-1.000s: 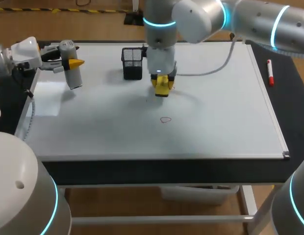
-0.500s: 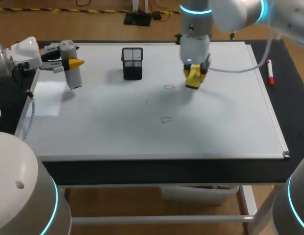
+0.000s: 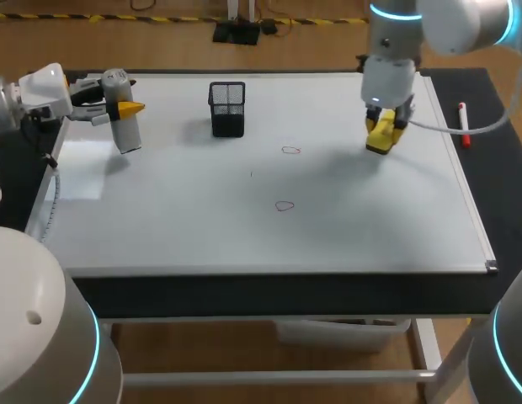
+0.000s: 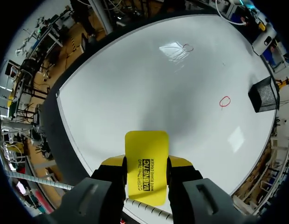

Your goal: Pick up the inspection probe, press it on each red-marked spot on the whiteboard one by one, put down the probe, pick up the eraser, and wipe off all the red marks.

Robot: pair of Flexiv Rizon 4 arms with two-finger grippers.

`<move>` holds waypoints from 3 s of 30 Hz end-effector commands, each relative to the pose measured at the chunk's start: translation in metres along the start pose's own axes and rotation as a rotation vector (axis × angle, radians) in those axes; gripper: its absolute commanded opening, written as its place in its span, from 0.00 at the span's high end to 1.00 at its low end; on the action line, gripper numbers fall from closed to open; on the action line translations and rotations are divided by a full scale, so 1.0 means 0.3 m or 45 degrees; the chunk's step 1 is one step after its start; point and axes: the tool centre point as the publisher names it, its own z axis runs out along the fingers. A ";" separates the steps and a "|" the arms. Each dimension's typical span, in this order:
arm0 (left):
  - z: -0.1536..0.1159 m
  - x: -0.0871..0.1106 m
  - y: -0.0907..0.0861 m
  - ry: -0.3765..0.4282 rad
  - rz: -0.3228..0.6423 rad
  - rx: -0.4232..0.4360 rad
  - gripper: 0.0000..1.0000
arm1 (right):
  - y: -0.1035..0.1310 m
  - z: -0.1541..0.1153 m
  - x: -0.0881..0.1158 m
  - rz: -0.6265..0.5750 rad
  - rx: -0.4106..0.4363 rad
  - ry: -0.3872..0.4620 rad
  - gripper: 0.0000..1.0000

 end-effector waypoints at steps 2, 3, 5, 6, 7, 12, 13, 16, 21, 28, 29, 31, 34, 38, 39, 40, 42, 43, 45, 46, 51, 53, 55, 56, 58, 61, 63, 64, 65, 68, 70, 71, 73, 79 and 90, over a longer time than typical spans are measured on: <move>0.000 0.002 -0.003 -0.002 0.002 -0.001 1.00 | -0.044 0.013 0.066 0.019 -0.014 -0.012 1.00; 0.000 0.002 -0.003 -0.002 0.002 -0.001 1.00 | -0.050 0.017 0.073 0.024 -0.017 -0.014 1.00; 0.000 0.002 -0.003 -0.002 0.002 -0.001 1.00 | -0.060 0.023 0.084 0.031 -0.020 -0.019 1.00; 0.000 0.002 -0.003 -0.002 0.002 -0.001 1.00 | -0.063 0.024 0.086 0.032 -0.021 -0.022 1.00; 0.000 0.002 -0.003 -0.002 0.002 -0.001 1.00 | -0.065 0.024 0.089 0.035 -0.020 -0.029 1.00; 0.000 0.002 -0.003 -0.002 0.002 -0.001 1.00 | -0.070 0.024 0.094 0.050 -0.019 -0.034 1.00; 0.000 0.002 -0.003 -0.002 0.002 -0.001 1.00 | -0.070 0.024 0.094 0.050 -0.019 -0.034 1.00; 0.000 0.002 -0.003 -0.002 0.002 -0.001 1.00 | -0.070 0.024 0.094 0.050 -0.019 -0.034 1.00; 0.000 0.002 -0.003 -0.002 0.002 -0.001 1.00 | -0.070 0.024 0.094 0.050 -0.019 -0.034 1.00; 0.008 0.023 -0.024 -0.003 0.004 0.014 1.00 | -0.070 0.024 0.094 0.050 -0.019 -0.034 1.00; 0.014 0.030 -0.024 0.001 0.001 0.018 1.00 | -0.070 0.024 0.094 0.050 -0.019 -0.034 1.00; 0.030 0.048 -0.022 0.019 -0.010 0.020 1.00 | -0.070 0.024 0.094 0.050 -0.019 -0.034 1.00; 0.057 0.078 -0.025 0.041 -0.021 0.029 1.00 | -0.070 0.024 0.094 0.050 -0.019 -0.034 1.00; 0.114 0.132 -0.030 0.064 -0.045 0.043 1.00 | -0.070 0.024 0.094 0.050 -0.019 -0.034 1.00; 0.131 0.145 -0.030 0.079 -0.053 0.045 1.00 | -0.070 0.024 0.094 0.050 -0.019 -0.034 1.00; 0.150 0.157 -0.029 0.092 -0.060 0.046 1.00 | -0.070 0.024 0.094 0.050 -0.019 -0.034 1.00; 0.186 0.184 -0.030 0.121 -0.065 0.043 1.00 | -0.070 0.024 0.094 0.050 -0.019 -0.034 1.00; 0.205 0.198 -0.032 0.136 -0.072 0.045 1.00 | -0.070 0.024 0.094 0.050 -0.019 -0.034 1.00; 0.239 0.219 -0.035 0.163 -0.072 0.042 1.00 | -0.070 0.024 0.094 0.050 -0.019 -0.034 1.00; 0.255 0.230 -0.037 0.168 -0.075 0.043 1.00 | -0.070 0.024 0.094 0.050 -0.019 -0.034 1.00; 0.332 0.282 -0.048 0.199 -0.087 0.046 1.00 | -0.070 0.024 0.094 0.050 -0.019 -0.034 1.00; 0.363 0.298 -0.050 0.208 -0.090 0.047 1.00 | -0.070 0.024 0.094 0.050 -0.019 -0.034 1.00; 0.397 0.316 -0.051 0.219 -0.095 0.049 1.00 | -0.070 0.024 0.094 0.050 -0.019 -0.034 1.00; 0.414 0.323 -0.051 0.223 -0.102 0.048 1.00 | -0.070 0.024 0.094 0.050 -0.019 -0.034 1.00; 0.452 0.335 -0.049 0.222 -0.109 0.046 1.00 | -0.070 0.024 0.094 0.050 -0.019 -0.034 1.00; 0.507 0.344 -0.045 0.211 -0.131 0.057 1.00 | -0.070 0.024 0.094 0.050 -0.019 -0.034 1.00; 0.547 0.350 -0.041 0.199 -0.151 0.061 1.00 | -0.070 0.024 0.094 0.050 -0.019 -0.034 1.00; 0.568 0.353 -0.040 0.185 -0.159 0.062 1.00 | -0.070 0.024 0.094 0.050 -0.019 -0.034 1.00; 0.589 0.355 -0.039 0.183 -0.166 0.066 1.00 | -0.070 0.024 0.094 0.050 -0.019 -0.034 1.00; 0.648 0.365 -0.043 0.175 -0.177 0.076 1.00 | -0.070 0.024 0.094 0.050 -0.019 -0.034 1.00; 0.685 0.374 -0.047 0.168 -0.179 0.084 1.00 | -0.070 0.024 0.094 0.050 -0.019 -0.034 1.00; 0.702 0.378 -0.048 0.164 -0.176 0.087 1.00 | -0.070 0.024 0.094 0.050 -0.019 -0.034 1.00; 0.736 0.388 -0.048 0.162 -0.174 0.092 1.00 | -0.070 0.024 0.094 0.050 -0.019 -0.034 1.00; 0.816 0.410 -0.041 0.155 -0.154 0.107 1.00 | -0.070 0.024 0.094 0.050 -0.019 -0.034 1.00; 0.942 0.378 -0.033 0.125 -0.140 0.110 1.00 | -0.070 0.024 0.094 0.050 -0.019 -0.034 1.00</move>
